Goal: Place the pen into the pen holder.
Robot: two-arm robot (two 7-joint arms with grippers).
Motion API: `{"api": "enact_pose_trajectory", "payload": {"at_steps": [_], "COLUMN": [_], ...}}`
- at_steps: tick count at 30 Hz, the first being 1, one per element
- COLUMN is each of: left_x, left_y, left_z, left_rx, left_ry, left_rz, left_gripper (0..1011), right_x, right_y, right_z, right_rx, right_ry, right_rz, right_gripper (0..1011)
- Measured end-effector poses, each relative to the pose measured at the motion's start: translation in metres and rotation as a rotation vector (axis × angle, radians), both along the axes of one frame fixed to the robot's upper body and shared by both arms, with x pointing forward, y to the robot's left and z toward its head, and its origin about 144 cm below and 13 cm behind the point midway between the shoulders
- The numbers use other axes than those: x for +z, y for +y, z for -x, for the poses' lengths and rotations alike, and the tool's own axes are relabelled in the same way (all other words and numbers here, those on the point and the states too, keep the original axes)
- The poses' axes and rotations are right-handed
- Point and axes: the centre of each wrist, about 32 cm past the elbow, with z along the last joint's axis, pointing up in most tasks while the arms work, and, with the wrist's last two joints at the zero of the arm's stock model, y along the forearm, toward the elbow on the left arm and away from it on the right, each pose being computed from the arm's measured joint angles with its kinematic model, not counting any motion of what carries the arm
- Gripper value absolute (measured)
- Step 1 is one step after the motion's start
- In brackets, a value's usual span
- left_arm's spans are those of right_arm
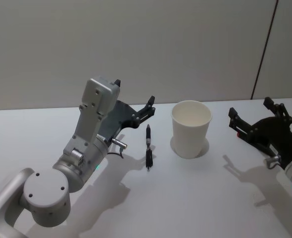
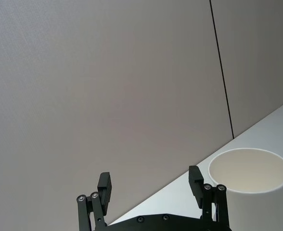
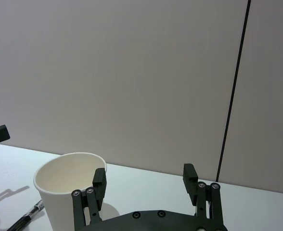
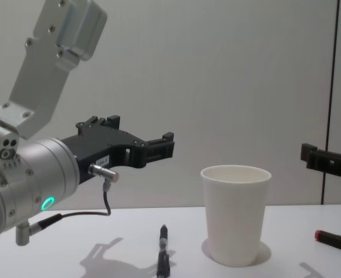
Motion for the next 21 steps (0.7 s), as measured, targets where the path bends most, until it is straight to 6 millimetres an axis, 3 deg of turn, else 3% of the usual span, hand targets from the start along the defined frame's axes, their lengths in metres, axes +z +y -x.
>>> {"api": "enact_pose_trajectory", "payload": {"at_steps": [21], "left_x": [0.0], "left_y": [0.0], "left_z": [0.0], "left_rx": [0.0], "left_ry": [0.0], "left_rz": [0.0], "left_gripper": [1001], "right_x": [0.0], "right_y": [0.0], "right_z": [0.0], "right_rx": [0.0], "right_ry": [0.0], "right_rz": [0.0], "right_gripper": [1001]}}
